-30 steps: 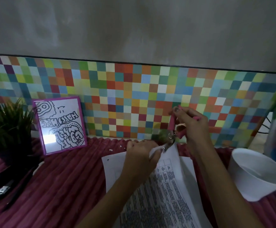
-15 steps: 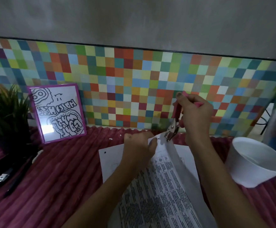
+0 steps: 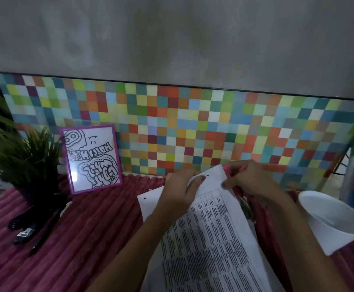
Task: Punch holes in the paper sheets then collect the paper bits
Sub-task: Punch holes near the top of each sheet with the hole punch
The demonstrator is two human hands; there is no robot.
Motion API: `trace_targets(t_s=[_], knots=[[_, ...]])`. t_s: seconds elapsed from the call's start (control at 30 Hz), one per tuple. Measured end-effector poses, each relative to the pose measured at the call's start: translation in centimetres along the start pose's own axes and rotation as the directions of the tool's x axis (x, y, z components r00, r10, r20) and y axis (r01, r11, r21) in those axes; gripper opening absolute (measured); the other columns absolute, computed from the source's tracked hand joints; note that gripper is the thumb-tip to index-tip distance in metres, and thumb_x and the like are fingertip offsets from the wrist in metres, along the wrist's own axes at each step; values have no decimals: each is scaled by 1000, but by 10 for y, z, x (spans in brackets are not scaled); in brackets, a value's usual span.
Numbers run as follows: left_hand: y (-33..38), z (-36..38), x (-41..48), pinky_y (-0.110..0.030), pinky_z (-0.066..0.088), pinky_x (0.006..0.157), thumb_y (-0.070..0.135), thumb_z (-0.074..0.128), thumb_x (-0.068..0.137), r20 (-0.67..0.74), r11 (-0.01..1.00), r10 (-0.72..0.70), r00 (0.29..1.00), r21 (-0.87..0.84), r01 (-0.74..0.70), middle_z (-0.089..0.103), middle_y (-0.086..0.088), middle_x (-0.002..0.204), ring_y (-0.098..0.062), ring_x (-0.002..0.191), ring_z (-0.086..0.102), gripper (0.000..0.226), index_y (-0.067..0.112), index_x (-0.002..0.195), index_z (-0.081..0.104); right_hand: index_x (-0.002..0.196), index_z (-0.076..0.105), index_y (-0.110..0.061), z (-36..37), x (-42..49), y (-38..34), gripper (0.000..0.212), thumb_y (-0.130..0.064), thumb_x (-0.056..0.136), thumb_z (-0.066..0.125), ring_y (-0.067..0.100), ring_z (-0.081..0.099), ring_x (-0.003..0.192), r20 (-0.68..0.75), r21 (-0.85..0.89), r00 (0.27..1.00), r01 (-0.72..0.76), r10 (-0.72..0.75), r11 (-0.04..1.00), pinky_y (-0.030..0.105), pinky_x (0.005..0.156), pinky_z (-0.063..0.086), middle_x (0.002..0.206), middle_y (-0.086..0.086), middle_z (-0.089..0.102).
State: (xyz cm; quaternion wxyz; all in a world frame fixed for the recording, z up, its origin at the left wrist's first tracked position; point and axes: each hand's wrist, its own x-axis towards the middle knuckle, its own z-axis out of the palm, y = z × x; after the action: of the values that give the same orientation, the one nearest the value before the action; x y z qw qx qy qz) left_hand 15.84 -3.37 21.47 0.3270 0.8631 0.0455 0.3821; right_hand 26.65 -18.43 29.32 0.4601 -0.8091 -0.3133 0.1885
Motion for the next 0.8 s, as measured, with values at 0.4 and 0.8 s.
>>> trace_targets(t_s=[0.4, 0.8], knots=[[2, -67, -75, -22, 50, 52, 18, 73, 80, 84, 472, -772, 630, -587, 658, 73, -11, 85, -10, 60, 65, 32, -1, 106, 69, 85, 67, 4, 4, 8, -30, 26, 10, 60, 67, 28, 49, 55, -162, 424, 950, -176, 266, 889, 28, 49, 38, 61, 17, 64], [-40, -217, -91, -29, 52, 78, 6, 65, 81, 176, 664, -748, 641, 227, 713, 70, -7, 96, -21, 85, 66, 25, 7, 106, 69, 74, 53, 5, 124, 15, -67, 13, 15, 75, 62, 24, 55, 43, 195, -6, 938, -292, 287, 957, 30, 44, 50, 59, 17, 55]])
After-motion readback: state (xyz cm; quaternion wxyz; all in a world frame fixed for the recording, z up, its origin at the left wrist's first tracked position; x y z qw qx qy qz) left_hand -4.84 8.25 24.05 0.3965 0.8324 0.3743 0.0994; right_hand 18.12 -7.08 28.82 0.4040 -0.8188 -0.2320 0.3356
